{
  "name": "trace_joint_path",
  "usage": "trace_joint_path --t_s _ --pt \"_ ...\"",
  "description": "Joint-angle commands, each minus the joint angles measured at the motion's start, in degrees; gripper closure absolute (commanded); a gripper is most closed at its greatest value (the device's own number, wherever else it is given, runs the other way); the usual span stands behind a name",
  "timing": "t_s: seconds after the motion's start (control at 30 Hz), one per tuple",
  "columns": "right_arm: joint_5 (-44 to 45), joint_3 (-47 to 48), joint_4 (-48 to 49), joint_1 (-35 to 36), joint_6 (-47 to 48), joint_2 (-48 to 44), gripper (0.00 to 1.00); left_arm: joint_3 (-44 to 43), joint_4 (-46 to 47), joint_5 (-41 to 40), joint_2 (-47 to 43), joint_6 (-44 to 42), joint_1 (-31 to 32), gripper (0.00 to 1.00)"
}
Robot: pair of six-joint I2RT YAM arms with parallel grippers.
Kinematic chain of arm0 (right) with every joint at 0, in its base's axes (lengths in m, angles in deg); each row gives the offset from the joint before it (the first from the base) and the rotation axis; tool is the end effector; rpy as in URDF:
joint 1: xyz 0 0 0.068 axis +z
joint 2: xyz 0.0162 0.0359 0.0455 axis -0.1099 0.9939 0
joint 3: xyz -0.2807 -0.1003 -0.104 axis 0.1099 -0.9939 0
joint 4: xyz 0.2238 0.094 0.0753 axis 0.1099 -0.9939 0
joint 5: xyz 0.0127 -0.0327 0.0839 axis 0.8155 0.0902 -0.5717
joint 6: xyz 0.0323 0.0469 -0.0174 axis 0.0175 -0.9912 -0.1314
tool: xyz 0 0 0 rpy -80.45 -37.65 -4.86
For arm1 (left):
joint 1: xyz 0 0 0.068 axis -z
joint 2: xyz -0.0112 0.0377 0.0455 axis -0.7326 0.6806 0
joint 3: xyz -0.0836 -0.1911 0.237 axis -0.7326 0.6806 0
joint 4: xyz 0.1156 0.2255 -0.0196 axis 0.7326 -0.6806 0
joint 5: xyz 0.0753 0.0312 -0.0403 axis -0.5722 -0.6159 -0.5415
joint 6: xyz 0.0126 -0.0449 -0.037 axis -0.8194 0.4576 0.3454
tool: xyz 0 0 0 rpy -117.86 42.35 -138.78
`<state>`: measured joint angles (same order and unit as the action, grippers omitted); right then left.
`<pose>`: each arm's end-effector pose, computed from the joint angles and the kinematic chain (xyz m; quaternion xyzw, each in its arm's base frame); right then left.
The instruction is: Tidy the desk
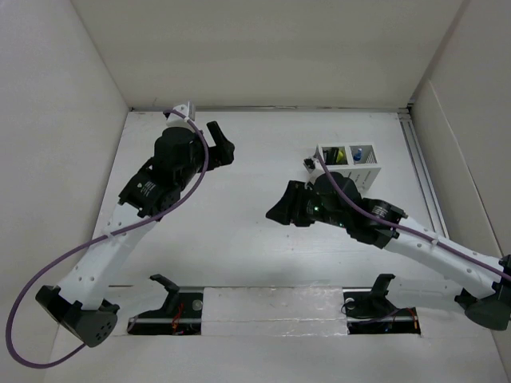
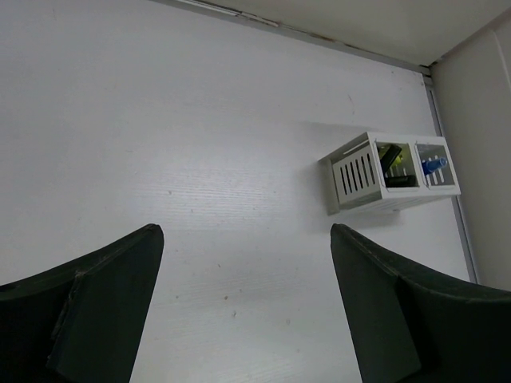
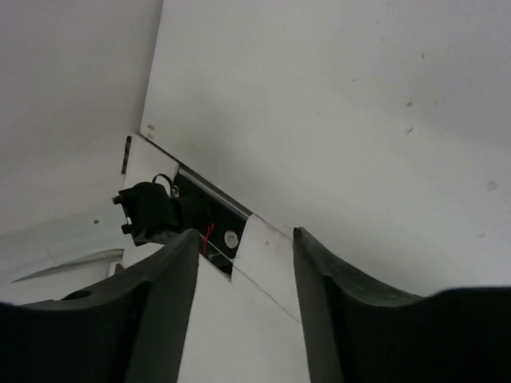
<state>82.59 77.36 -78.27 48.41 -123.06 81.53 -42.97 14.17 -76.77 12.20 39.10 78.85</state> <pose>0.1263 0.1760 0.3893 -0.0284 0.8535 0.4031 0.3290 0.1841 -0.1042 0.4698 -0.0381 0.7764 -0.2485 0.5778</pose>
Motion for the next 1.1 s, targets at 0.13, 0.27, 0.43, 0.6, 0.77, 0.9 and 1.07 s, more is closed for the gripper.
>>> trace_joint_path --t_s 0.13,0.27,0.43,0.6,0.77,0.9,1.07 --pt "3.73 -3.87 -4.06 1.79 -1.53 -3.96 0.29 4.75 0.52 -1.8 -3.5 5.89 -0.19 0.18" --pt "6.37 -7.57 -8.81 3.03 -3.2 -6.25 0.29 8.01 1.3 -2.6 -5.52 9.32 -0.19 0.22" --pt "7.34 -11.26 -8.72 3.03 -5.39 -9.06 0.29 13.53 3.68 -2.16 -10.43 12.13 -0.19 0.23" --pt "6.98 -14.86 -9.51 3.03 -6.27 -10.21 0.29 17.32 6.06 -0.05 -13.52 14.16 -0.19 0.21" --pt "7.25 -17.86 -7.15 3.55 -6.45 -11.61 0.29 16.01 3.25 0.04 -13.7 14.16 -0.19 0.21" --pt "6.81 -17.77 -7.31 3.55 -6.36 -9.86 0.29 16.36 2.89 0.13 -14.49 14.33 -0.19 0.21" --pt "7.07 -17.95 -6.09 3.55 -7.24 -8.8 0.3 16.36 2.89 0.39 -14.49 13.19 -0.19 0.21"
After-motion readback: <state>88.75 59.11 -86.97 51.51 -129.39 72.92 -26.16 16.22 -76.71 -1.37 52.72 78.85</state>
